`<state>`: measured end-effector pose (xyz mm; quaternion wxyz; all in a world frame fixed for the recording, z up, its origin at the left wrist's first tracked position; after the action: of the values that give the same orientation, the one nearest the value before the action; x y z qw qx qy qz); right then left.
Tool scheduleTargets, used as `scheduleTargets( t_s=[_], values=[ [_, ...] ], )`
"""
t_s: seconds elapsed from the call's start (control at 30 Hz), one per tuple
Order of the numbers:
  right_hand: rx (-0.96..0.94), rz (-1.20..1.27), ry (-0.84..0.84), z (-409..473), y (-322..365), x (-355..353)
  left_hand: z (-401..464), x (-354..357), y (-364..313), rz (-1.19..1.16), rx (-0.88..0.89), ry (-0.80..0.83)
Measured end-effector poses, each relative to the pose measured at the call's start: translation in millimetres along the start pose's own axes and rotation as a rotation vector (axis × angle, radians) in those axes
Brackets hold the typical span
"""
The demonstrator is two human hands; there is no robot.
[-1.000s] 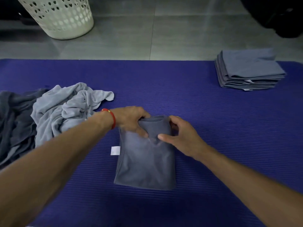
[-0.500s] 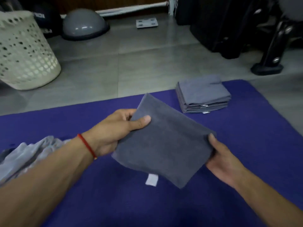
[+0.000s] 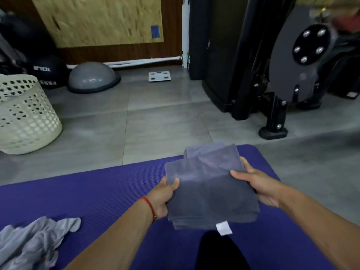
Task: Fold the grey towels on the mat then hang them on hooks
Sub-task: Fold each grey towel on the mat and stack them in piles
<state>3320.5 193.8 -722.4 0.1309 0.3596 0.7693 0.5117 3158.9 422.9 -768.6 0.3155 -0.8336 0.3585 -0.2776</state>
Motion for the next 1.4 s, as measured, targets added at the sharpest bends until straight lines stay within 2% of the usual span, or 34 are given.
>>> scheduleTargets(
  t_s=[0.1, 0.23, 0.33, 0.43, 0.53, 0.63, 0.8, 0.9, 0.97, 1.13, 1.2, 1.27, 1.33, 1.37, 1.4],
  values=[
    [0.003, -0.098, -0.079, 16, 18, -21, 1, -3, 3, 0.169, -0.094, -0.062],
    [0.030, -0.183, -0.192, 71, 41, -35, 20, -32, -13, 0.356, -0.087, -0.230],
    [0.066, -0.238, -0.203, 126, 52, -38, 47, -49, -27, 0.504, -0.074, -0.325],
    [0.022, -0.154, -0.197, 169, 67, -47, 76, -62, -32, 0.733, -0.081, -0.383],
    [-0.081, -0.064, -0.195, 206, 80, -65, 105, -70, -29, 0.817, -0.102, -0.378],
    [-0.125, -0.122, -0.228, 245, 74, -86, 135, -80, -18, 0.856, -0.085, -0.408],
    [-0.030, -0.668, -0.370, 314, -24, -138, 190, -94, 11, 0.898, -0.078, -0.432],
    [0.046, -0.763, -0.435, 334, -74, -158, 209, -98, 33, 0.934, -0.128, -0.386],
    [0.022, -0.767, -0.438, 337, -79, -159, 214, -103, 45, 0.998, -0.174, -0.365],
    [-0.039, -0.692, -0.335, 332, -57, -172, 226, -157, 95, 1.401, -0.262, -0.316],
    [0.063, -0.779, -0.331, 334, -59, -182, 220, -164, 105, 1.446, -0.321, -0.283],
    [0.089, -0.982, -0.452, 335, -64, -181, 212, -162, 114, 1.456, -0.290, -0.276],
    [-0.056, -1.269, -0.723, 325, -67, -156, 208, -157, 119, 1.496, -0.277, -0.268],
    [-0.229, -1.346, -0.844, 313, -70, -131, 207, -155, 120, 1.512, -0.280, -0.261],
    [-0.393, -1.340, -0.840, 295, -77, -96, 207, -155, 124, 1.524, -0.277, -0.262]
  ],
)
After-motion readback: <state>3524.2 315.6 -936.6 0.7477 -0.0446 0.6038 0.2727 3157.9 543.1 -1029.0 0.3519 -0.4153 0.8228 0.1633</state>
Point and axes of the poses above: each hand's wrist, its own z-axis towards the middle knuckle, its own x-axis out of the palm, y = z × x, the point moved 1 cm from there along z, towards the middle knuckle, and after that the axes turned 3 degrees about -y, right-handed, at the moved point
